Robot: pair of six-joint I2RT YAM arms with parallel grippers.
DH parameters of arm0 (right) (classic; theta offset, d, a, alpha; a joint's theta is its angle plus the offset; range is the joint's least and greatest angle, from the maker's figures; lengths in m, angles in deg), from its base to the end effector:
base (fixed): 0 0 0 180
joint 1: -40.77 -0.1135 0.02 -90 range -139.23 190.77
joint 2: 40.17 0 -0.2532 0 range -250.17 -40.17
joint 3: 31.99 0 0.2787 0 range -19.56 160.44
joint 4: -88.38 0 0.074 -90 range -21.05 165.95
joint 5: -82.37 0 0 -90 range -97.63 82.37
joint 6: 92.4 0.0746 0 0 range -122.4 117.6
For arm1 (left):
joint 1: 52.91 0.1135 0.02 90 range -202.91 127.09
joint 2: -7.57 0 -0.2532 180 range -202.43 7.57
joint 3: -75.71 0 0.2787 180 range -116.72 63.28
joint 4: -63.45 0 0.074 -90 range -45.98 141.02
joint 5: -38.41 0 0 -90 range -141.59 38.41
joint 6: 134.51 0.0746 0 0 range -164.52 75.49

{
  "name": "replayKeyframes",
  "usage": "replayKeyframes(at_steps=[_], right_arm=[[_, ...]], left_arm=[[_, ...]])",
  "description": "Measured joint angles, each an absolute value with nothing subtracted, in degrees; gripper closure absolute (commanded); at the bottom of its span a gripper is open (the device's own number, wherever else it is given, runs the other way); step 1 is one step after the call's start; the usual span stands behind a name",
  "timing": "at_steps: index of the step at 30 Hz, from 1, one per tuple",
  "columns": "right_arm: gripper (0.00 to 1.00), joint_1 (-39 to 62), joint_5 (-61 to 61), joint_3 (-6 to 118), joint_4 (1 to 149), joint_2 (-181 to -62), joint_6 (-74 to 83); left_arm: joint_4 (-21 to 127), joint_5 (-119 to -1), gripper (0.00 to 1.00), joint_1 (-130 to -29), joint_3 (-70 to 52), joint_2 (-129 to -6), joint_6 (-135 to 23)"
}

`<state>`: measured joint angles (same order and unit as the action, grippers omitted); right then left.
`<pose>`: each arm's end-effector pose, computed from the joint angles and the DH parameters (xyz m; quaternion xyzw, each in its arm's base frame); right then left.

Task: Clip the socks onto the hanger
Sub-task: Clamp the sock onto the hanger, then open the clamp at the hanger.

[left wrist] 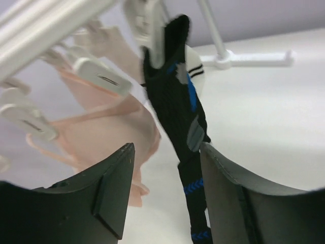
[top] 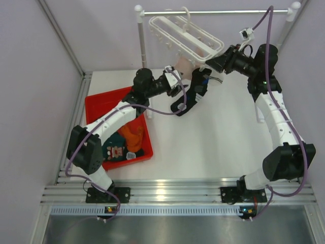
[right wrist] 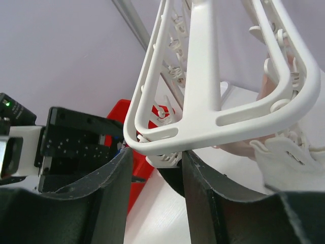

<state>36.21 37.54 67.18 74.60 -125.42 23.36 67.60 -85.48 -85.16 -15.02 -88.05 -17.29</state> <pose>0.3907 0.0842 0.4332 -0.1473 0.6910 0.4327 0.5600 0.3655 -0.2798 0.3400 0.5154 0.4896 -0.2367 0.6623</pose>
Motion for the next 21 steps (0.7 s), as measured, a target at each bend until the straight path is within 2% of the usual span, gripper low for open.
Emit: replayKeyframes(at_steps=[2, 5, 12, 21], right_arm=[[0.57, 36.5, 37.6, 67.2, 74.7, -125.5, 23.4], [0.57, 36.8, 37.8, 67.6, 74.7, -125.9, 23.4], [0.58, 37.2, 37.8, 67.9, 75.0, -126.2, 23.4], [0.58, 37.2, 38.0, 68.3, 75.0, -126.2, 23.1]], left_arm=[[71.3, -82.3, 0.35, -85.1, -15.0, -88.1, -20.7], [77.1, -78.8, 0.35, -84.9, -15.4, -88.8, -24.4], [85.3, -73.4, 0.39, -84.8, -20.5, -96.5, -29.8], [88.1, -73.1, 0.41, -84.8, -26.7, -104.2, -35.9]])
